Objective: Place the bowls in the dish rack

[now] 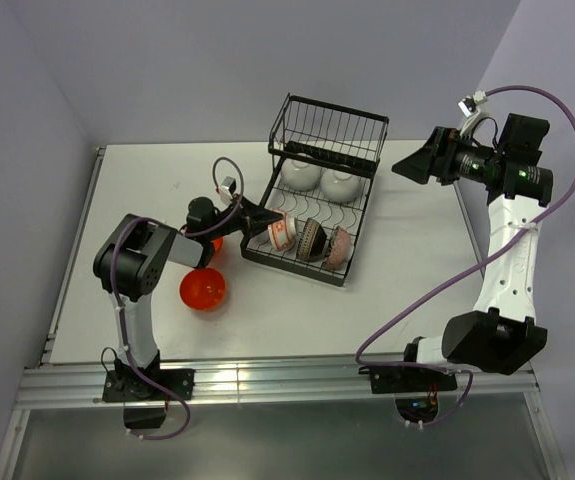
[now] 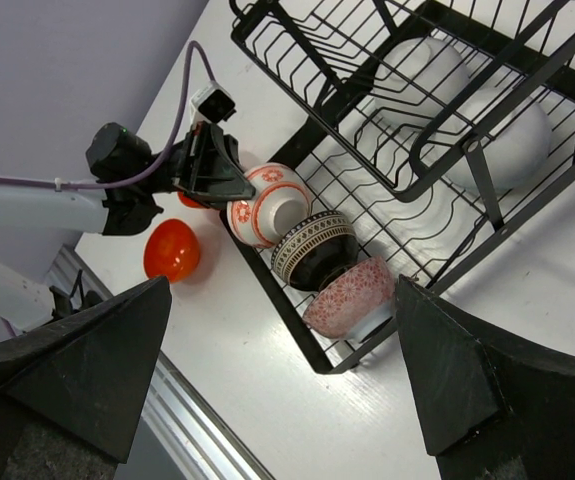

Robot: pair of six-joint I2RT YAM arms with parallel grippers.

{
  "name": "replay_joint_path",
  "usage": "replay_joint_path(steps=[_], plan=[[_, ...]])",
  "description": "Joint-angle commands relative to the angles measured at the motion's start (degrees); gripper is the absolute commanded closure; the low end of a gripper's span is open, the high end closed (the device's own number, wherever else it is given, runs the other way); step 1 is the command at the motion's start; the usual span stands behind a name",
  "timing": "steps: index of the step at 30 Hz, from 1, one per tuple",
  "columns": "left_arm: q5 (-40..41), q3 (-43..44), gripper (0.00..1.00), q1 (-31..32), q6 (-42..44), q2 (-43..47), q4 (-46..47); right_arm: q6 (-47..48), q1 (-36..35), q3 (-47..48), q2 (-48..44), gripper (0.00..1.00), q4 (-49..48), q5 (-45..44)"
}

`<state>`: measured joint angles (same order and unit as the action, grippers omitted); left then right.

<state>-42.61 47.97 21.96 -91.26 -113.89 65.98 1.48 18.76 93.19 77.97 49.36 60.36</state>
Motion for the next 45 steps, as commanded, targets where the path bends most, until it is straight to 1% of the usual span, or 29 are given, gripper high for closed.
replay_joint_path(steps=[1, 12, 16, 17, 20, 21, 23, 24, 27, 29, 35, 38, 39, 40, 42, 45], plan=[[0.5, 1.4, 0.99, 0.9, -1.0, -0.2, 4.9, 1.1, -0.1, 0.0, -0.8, 0.00, -0.4, 0.0], [0.2, 3.4, 1.00, 1.0, -0.1, -2.8, 2.4, 1.5, -0.1, 0.0, -0.6, 0.00, 0.0, 0.0], [0.3, 4.2, 0.99, 1.0, 1.8, -3.2, 0.3, 1.7, 0.0, 0.2, -0.4, 0.00, 0.3, 0.2], [0.4, 4.4, 0.98, 1.0, 2.1, -3.1, 0.1, 1.9, 0.0, 0.6, -0.3, 0.00, 0.4, 0.2], [-0.1, 5.4, 0.81, 1.0, 4.1, -2.7, -2.0, 2.9, 0.0, 1.5, 0.1, 0.00, 1.7, -0.2], [0.0, 5.5, 0.72, 1.1, 4.7, -2.5, -2.6, 3.1, -0.1, 1.6, 0.0, 0.00, 2.3, -0.2], [0.1, 5.6, 0.67, 1.2, 6.9, -1.2, -4.8, 2.9, -0.1, 1.6, 0.0, 0.00, 2.3, -0.6], [0.6, 5.5, 0.63, 1.2, 7.6, -0.6, -5.6, 2.7, -0.1, 1.6, 0.0, 0.00, 2.1, -0.6], [1.6, 5.8, 0.59, 1.2, 10.7, 1.1, -10.3, 2.7, -0.1, 1.6, -0.5, 0.00, 1.9, -0.4], [1.8, 5.7, 0.59, 1.2, 12.3, 2.0, -12.7, 2.9, -0.1, 1.5, -0.7, 0.00, 2.3, -0.5], [2.0, 5.6, 0.56, 1.2, 16.6, 6.5, -16.0, 5.2, 0.0, 2.5, -1.0, 0.00, 4.5, -1.6], [1.6, 6.3, 0.54, 1.2, 19.6, 10.1, -19.7, 5.6, 0.0, 2.5, -1.2, 0.00, 4.9, -1.7], [1.7, 6.6, 0.52, 1.0, 20.8, 12.4, -23.7, 5.7, 0.0, 2.5, -1.3, 0.00, 4.8, -1.8], [2.0, 6.8, 0.50, 1.0, 23.1, 13.6, -25.5, 5.7, -0.1, 2.4, -1.3, 0.00, 4.9, -2.0], [1.9, 6.8, 0.48, 0.2, 24.1, 16.7, -28.7, 6.2, -0.1, 2.5, -1.3, 0.00, 5.0, -2.3], [0.6, 7.6, 0.48, -1.9, 28.2, 21.1, -36.9, 7.5, -0.1, 3.2, -1.3, 0.00, 6.3, -3.8]])
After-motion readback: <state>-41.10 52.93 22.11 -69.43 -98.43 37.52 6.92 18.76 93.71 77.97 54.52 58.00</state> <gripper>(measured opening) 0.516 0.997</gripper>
